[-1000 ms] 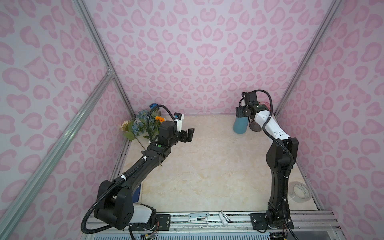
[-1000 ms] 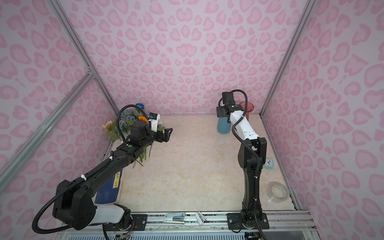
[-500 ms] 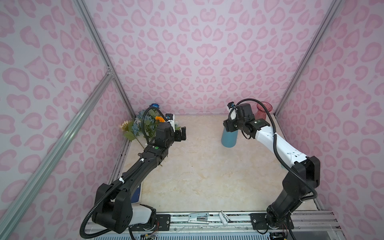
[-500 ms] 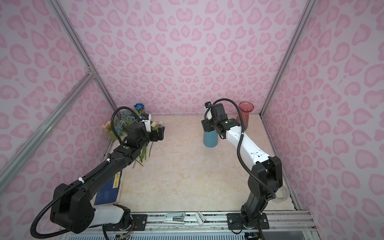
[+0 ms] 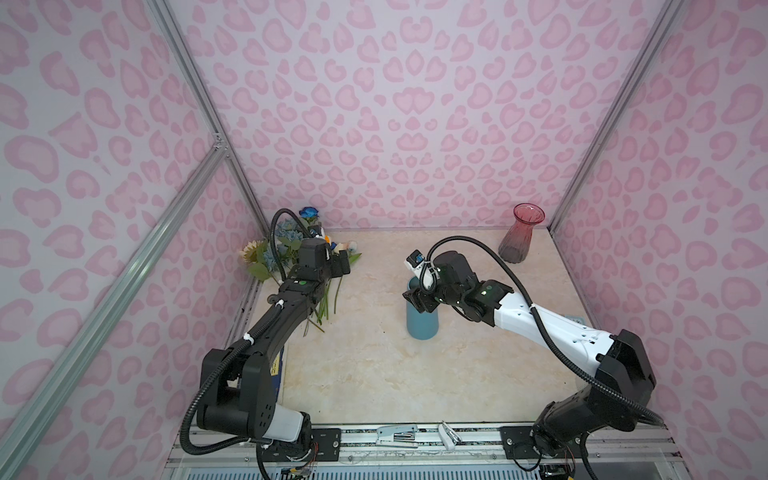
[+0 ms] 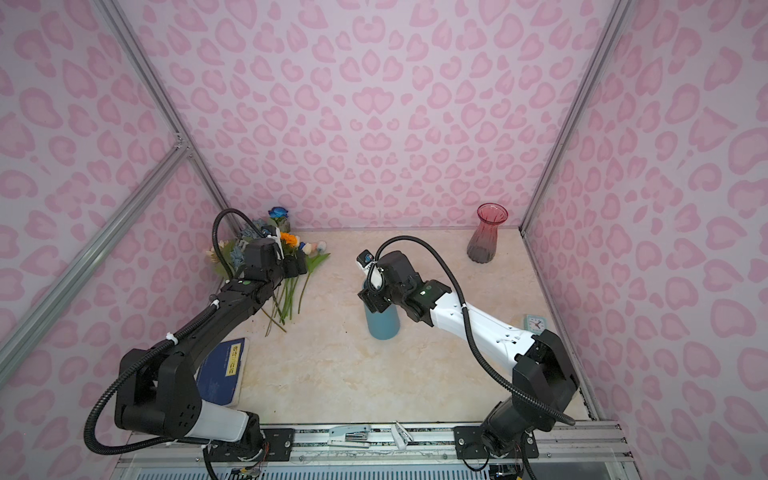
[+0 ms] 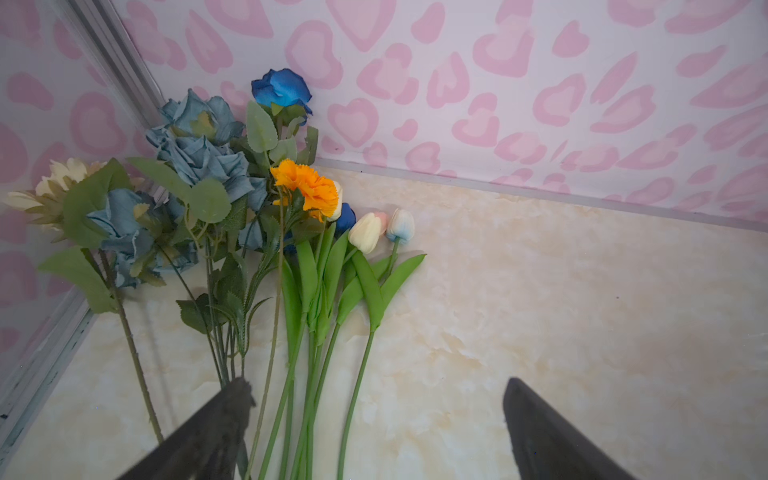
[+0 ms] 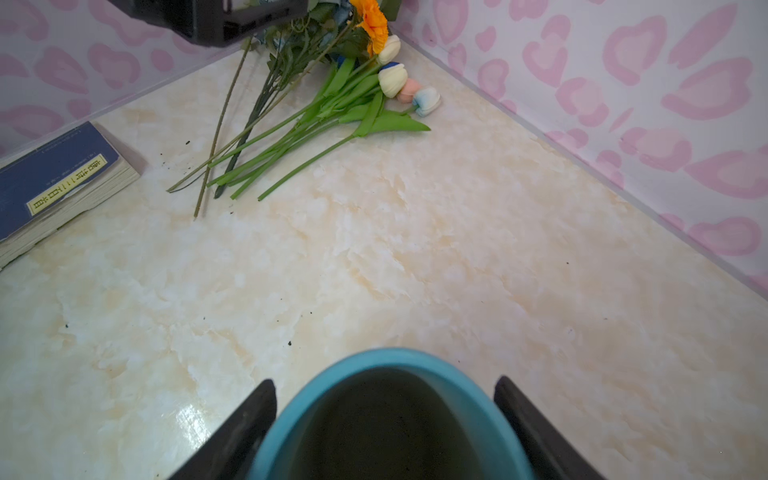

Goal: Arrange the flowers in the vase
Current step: 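Grasp the teal vase rim with the right gripper and carry it toward the table center, then set the teal vase down while the left gripper lowers onto the flower stems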

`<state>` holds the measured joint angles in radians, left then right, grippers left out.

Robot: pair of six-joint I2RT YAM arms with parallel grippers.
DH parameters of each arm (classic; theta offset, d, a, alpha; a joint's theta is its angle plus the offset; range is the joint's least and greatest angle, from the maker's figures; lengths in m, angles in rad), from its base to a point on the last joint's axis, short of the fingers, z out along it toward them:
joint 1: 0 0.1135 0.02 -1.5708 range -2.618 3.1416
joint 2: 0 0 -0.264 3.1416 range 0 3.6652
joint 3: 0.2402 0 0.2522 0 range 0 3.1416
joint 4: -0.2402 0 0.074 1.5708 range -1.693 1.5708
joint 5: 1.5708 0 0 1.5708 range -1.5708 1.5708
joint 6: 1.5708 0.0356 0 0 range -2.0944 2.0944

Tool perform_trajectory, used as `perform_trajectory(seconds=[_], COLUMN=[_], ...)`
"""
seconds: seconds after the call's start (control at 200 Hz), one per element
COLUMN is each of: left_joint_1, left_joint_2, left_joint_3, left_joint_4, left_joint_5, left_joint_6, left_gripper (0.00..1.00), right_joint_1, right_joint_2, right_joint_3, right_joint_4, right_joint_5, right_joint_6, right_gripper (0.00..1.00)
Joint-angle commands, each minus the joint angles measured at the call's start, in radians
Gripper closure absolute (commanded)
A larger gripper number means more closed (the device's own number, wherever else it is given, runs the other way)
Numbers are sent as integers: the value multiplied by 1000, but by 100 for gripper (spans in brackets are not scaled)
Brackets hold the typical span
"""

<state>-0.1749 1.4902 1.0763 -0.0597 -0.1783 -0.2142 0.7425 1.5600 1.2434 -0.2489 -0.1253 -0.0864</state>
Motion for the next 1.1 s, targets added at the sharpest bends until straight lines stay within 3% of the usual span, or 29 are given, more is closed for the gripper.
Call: perform_trajectory(seconds=[0.0,0.305,0.395,0.605,0.69,0.755,0.93,1.095], left_joint_1=[23,74,83,84,85,84,84,84], left_joint_2=[55,269,315,310,296,289,271,278], left_joint_3=[57,263,315,316,316,321,321,326], left_joint_4=[-116,-367,-410,-417,-419,-422,-417,-420], left_joint_5=[-64,-106,-98,-96,-117,-120,-126,-103], left_joint_6=[21,64,69,74,82,88,88,98], left_gripper=[6,23,35,35,35,43,40,40], right_joint_1=[14,22,21,-1,-29,-47,-75,-77], right_joint_2=[15,74,62,1,-11,-2,10,41], right_joint_3=[-24,-41,-51,-92,-108,-109,-104,-89], right_joint_4=[200,269,282,308,323,332,426,479], right_joint_5=[-22,-4,11,6,-54,-93,-219,-232], right_joint_6=[-49,-58,-59,-37,-19,-1,60,71], right_gripper=[49,47,46,47,50,51,51,51])
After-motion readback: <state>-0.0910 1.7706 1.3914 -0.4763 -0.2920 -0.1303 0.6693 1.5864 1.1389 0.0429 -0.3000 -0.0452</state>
